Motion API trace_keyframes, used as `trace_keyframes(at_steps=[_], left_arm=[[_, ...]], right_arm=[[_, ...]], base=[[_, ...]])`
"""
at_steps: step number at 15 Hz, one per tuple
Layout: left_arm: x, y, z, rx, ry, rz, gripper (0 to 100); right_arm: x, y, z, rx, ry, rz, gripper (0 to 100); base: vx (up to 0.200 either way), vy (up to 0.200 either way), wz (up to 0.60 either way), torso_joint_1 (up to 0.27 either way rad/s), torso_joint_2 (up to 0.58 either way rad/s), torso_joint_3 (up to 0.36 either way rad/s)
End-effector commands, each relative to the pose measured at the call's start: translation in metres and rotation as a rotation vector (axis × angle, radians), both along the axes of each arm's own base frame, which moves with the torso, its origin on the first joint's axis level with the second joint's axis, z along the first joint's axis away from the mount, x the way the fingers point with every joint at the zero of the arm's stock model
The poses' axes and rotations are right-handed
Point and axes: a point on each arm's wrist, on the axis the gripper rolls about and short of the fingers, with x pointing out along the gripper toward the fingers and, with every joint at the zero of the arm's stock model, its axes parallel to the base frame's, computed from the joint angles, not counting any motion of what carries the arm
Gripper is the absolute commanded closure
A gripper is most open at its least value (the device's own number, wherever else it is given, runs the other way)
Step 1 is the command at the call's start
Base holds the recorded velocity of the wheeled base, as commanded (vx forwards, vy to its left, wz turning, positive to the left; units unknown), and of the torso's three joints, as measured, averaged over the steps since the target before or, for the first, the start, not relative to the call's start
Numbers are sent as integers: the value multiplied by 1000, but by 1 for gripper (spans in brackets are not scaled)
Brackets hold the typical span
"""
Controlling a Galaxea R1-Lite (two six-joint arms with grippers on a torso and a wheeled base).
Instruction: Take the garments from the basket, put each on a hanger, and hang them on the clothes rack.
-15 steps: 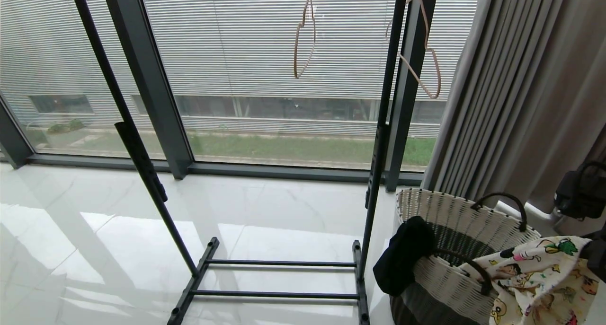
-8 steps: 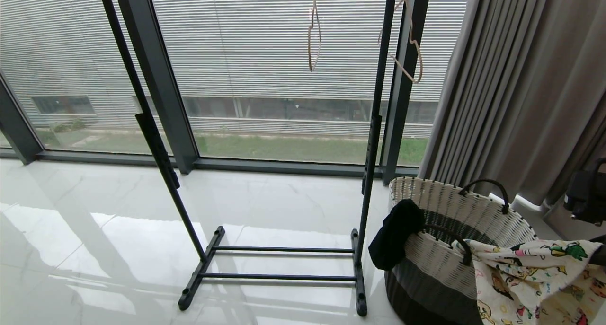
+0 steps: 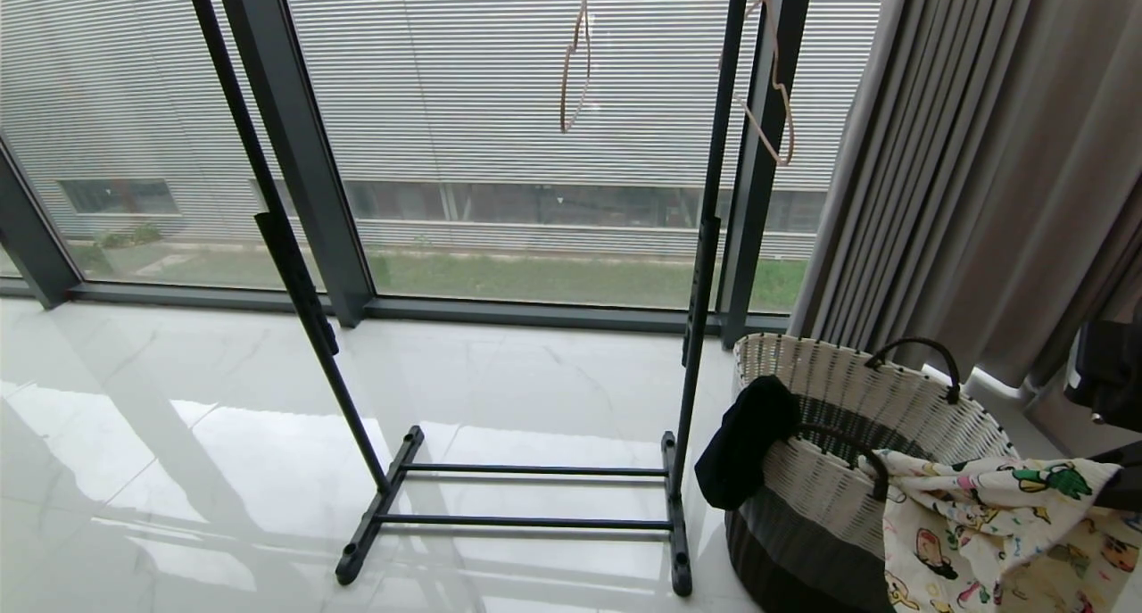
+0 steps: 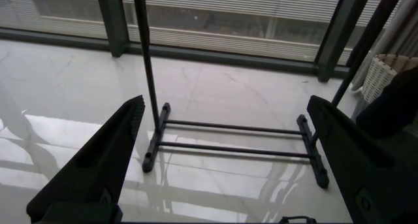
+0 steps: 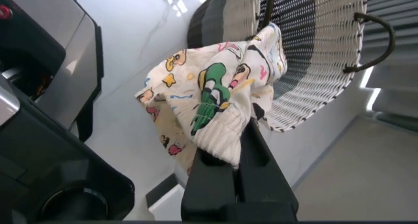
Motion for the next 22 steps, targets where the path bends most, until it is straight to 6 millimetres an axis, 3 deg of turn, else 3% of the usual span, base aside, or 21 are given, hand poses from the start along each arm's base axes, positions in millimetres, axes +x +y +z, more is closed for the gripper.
trace_keyframes(at_steps=[1,2,3,4,5,10,11,14,15,18,19,22], left_arm=[[19,0,80,-120,-40,-128,0],[50,-4,140,-222,-107,-157,0],[92,-9,168,-248,-82,-153,0],[116,-14,169,-242,-34,-170,0],[132,-28,157,-201,59,-265,0],[181,-92,124,-123,323,-516,0],[190,-116,110,-99,375,-588,0],[194,-149,85,-54,473,-665,0],[191,-173,71,-26,518,-698,0],[182,-232,62,-129,531,-814,0],[175,-266,50,-115,547,-818,0],[161,-330,32,-133,525,-858,0]], right_arm=[[1,1,3,23,-3,20,100],[-1,1,3,32,-3,26,100],[-1,1,4,39,-8,32,100],[-1,2,8,47,-22,39,100],[-2,4,14,57,-44,56,100],[-3,8,23,104,-64,111,100],[-7,13,25,123,-62,167,100],[-12,17,26,128,-70,209,100],[-11,17,28,135,-92,212,100],[-12,21,29,138,-105,236,100],[-12,21,28,136,-103,236,100],[-11,22,25,131,-90,237,100]], base=[[0,0,0,0,0,0],[0,0,0,0,0,0],[0,0,0,0,0,0],[0,0,0,0,0,0],[0,0,0,0,0,0],[0,0,0,0,0,0],[0,0,0,0,0,0],[0,0,0,0,0,0],[0,0,0,0,0,0],[0,0,0,0,0,0],[0,0,0,0,0,0],[0,0,0,0,0,0]])
